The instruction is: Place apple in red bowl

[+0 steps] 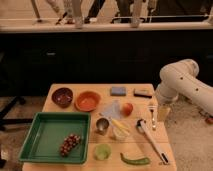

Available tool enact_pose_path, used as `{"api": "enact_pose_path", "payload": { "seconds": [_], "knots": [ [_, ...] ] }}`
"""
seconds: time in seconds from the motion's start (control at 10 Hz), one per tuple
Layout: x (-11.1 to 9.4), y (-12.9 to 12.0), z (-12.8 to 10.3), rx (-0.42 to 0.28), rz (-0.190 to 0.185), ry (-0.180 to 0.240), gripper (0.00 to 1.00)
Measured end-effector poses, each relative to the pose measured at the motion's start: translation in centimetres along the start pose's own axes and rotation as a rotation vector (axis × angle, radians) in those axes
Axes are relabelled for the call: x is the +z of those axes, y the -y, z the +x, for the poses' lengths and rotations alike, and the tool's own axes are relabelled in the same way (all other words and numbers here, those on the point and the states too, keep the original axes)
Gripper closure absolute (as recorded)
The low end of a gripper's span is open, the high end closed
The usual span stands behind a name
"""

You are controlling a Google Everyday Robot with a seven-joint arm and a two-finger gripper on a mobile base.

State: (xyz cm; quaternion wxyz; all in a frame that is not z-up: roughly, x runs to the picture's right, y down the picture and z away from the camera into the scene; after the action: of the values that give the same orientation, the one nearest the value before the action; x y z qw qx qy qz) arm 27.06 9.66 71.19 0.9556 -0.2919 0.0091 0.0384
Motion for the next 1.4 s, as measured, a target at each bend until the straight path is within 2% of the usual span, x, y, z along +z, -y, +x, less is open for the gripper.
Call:
{"api": "enact_pose_path", "payload": {
  "seconds": [0.2, 0.6, 1.0, 1.2, 1.4],
  "knots": [
    [0.9, 0.3, -0.1, 0.058, 0.019, 0.003, 0.2],
    [2.5, 1.1, -1.4, 0.057, 0.026, 0.008, 0.2],
    [4.7, 2.7, -3.0, 0.028, -0.011, 0.033, 0.2],
    [5.6, 3.5, -3.4, 0.023, -0.036, 0.067, 0.2],
    [6.4, 4.2, -3.5, 0.032, -0.055, 0.118, 0.2]
  ]
}}
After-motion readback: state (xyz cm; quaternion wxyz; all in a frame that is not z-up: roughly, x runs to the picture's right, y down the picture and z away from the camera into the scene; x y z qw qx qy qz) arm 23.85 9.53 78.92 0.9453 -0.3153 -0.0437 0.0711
